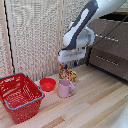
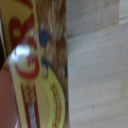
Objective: Shift your gripper thoughtfully near the cereal snack bar. Tenderly grip the snack bar with your precision device. Carefully hover the precision device above the first drawer installation and invite the snack bar to descend into the first drawer installation.
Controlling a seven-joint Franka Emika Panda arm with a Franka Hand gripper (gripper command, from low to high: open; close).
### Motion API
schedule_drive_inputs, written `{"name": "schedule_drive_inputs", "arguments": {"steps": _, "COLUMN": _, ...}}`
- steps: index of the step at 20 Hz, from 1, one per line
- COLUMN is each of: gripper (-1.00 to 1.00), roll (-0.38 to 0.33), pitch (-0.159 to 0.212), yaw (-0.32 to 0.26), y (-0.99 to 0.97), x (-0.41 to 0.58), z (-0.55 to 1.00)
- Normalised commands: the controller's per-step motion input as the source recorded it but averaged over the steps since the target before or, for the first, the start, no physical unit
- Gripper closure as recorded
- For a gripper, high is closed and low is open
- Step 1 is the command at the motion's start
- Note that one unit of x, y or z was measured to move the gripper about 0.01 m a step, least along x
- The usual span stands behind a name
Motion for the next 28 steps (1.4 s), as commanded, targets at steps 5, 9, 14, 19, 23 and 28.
{"name": "schedule_drive_inputs", "arguments": {"steps": 5, "gripper": -1.0, "roll": -0.045, "pitch": 0.025, "yaw": 0.004, "y": 0.06, "x": 0.255, "z": -0.35}}
{"name": "schedule_drive_inputs", "arguments": {"steps": 9, "gripper": 1.0, "roll": -0.048, "pitch": 0.083, "yaw": 0.017, "y": 0.0, "x": 0.364, "z": -0.28}}
{"name": "schedule_drive_inputs", "arguments": {"steps": 14, "gripper": 1.0, "roll": -0.003, "pitch": 0.037, "yaw": -0.004, "y": 0.0, "x": 0.046, "z": -0.05}}
{"name": "schedule_drive_inputs", "arguments": {"steps": 19, "gripper": 1.0, "roll": 0.0, "pitch": 0.037, "yaw": 0.0, "y": 0.0, "x": 0.027, "z": 0.05}}
{"name": "schedule_drive_inputs", "arguments": {"steps": 23, "gripper": 1.0, "roll": 0.0, "pitch": 0.137, "yaw": 0.0, "y": -0.03, "x": 0.118, "z": 0.5}}
{"name": "schedule_drive_inputs", "arguments": {"steps": 28, "gripper": 1.0, "roll": 0.0, "pitch": 0.159, "yaw": 0.0, "y": -0.05, "x": 0.192, "z": 0.84}}
